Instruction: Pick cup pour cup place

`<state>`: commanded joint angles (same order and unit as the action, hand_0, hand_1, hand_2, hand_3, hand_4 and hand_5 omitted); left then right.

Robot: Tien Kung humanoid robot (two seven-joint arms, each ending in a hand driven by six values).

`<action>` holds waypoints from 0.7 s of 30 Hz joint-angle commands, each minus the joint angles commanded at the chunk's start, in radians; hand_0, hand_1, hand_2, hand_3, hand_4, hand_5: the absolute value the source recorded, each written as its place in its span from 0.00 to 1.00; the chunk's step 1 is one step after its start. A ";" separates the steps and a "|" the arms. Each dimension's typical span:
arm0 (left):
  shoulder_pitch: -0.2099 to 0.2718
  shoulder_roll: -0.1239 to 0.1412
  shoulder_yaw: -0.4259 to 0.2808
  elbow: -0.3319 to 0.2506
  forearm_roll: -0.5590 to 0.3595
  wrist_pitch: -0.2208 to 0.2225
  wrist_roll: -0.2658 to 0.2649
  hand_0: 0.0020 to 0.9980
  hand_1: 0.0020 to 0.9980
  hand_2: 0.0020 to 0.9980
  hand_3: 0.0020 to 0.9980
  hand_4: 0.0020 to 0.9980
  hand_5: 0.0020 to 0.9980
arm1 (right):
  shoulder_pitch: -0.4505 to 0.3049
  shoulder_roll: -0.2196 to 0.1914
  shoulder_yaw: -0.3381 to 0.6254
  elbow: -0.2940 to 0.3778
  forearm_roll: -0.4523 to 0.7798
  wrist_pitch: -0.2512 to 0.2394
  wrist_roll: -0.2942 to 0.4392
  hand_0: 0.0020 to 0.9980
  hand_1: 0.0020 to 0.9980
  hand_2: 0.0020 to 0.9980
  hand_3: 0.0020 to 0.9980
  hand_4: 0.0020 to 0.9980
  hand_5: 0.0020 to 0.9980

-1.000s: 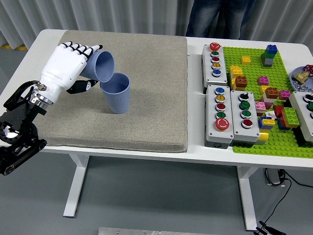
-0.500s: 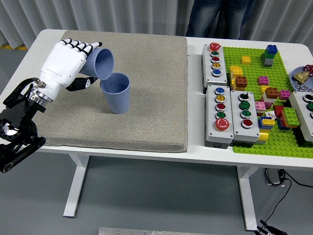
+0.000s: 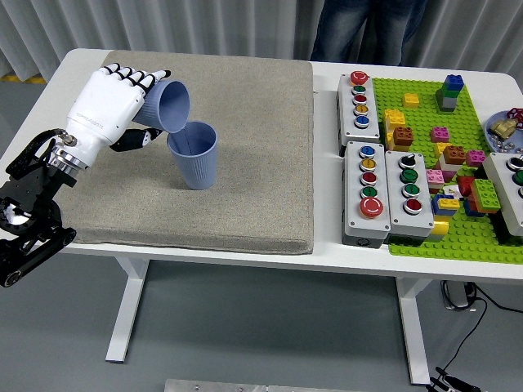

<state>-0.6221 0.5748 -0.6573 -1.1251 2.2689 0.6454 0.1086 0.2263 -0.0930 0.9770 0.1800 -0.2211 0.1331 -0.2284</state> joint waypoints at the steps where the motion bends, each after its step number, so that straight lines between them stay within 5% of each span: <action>1: 0.000 0.000 0.000 0.000 0.000 0.000 0.000 0.55 0.54 0.64 0.58 0.50 0.00 | 0.000 0.000 -0.001 0.000 0.001 0.000 0.000 0.76 0.70 0.74 0.62 0.23 0.18; 21: -0.007 0.003 0.011 0.004 0.000 0.000 0.004 0.55 0.54 0.64 0.58 0.50 0.00 | 0.000 -0.001 -0.008 0.000 0.006 -0.005 0.002 0.77 0.69 0.74 0.62 0.23 0.17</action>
<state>-0.6296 0.5779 -0.6464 -1.1214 2.2689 0.6454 0.1122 0.2261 -0.0941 0.9695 0.1800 -0.2155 0.1283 -0.2265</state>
